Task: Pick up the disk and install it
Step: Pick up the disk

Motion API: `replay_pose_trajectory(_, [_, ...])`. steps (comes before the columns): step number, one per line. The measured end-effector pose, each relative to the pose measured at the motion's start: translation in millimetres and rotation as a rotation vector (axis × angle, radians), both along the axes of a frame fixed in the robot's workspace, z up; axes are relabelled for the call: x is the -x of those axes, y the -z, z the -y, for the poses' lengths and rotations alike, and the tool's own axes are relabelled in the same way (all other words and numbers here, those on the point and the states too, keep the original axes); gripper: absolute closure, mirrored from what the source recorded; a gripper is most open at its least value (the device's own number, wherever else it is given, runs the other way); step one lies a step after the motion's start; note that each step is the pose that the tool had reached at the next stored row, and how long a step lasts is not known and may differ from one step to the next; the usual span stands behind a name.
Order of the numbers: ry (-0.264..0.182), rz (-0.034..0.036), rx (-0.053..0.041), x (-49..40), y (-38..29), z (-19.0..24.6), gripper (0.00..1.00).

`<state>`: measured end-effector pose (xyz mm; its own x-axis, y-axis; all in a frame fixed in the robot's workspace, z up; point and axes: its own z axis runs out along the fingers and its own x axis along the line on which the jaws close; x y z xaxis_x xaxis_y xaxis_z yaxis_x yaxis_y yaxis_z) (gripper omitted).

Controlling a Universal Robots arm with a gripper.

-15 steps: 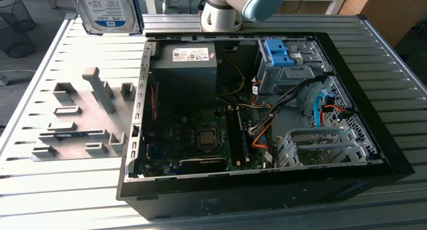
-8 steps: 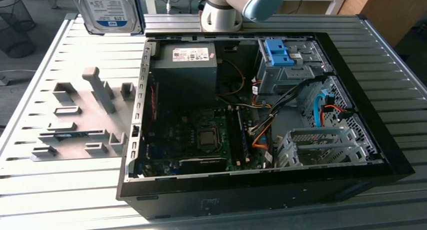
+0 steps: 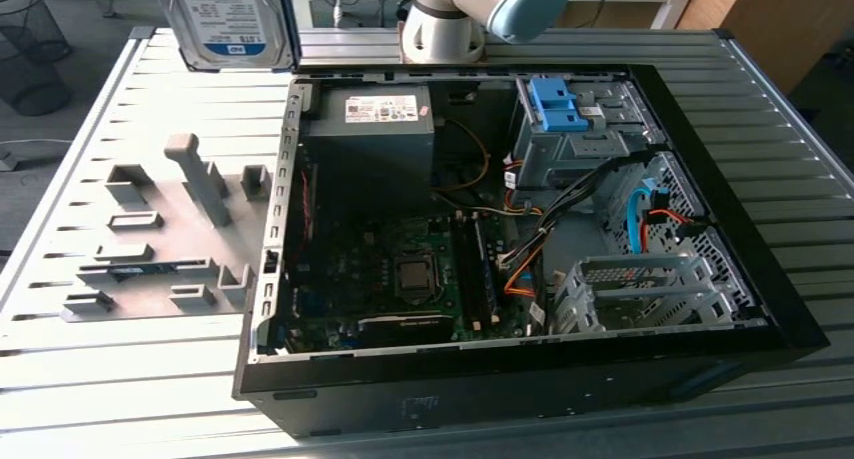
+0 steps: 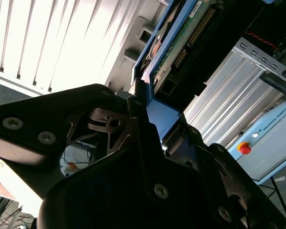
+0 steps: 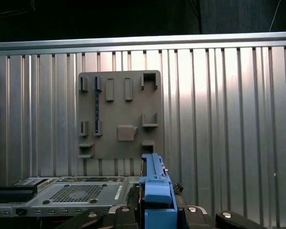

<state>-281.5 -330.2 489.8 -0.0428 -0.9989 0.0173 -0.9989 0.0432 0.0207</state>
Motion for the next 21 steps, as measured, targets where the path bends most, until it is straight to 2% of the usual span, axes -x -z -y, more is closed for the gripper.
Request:
replay_pose_trajectory(3, [0.0, -0.0001, 0.0001, -6.2, 0.0, 1.6, 0.63])
replay_pose_trajectory(11, [0.0, -0.0001, 0.0, -28.8, 0.0, 1.7, 0.63])
replay_pose_trajectory(21, [0.0, -0.0001, 0.0001, -48.9, 0.0, 1.7, 0.63])
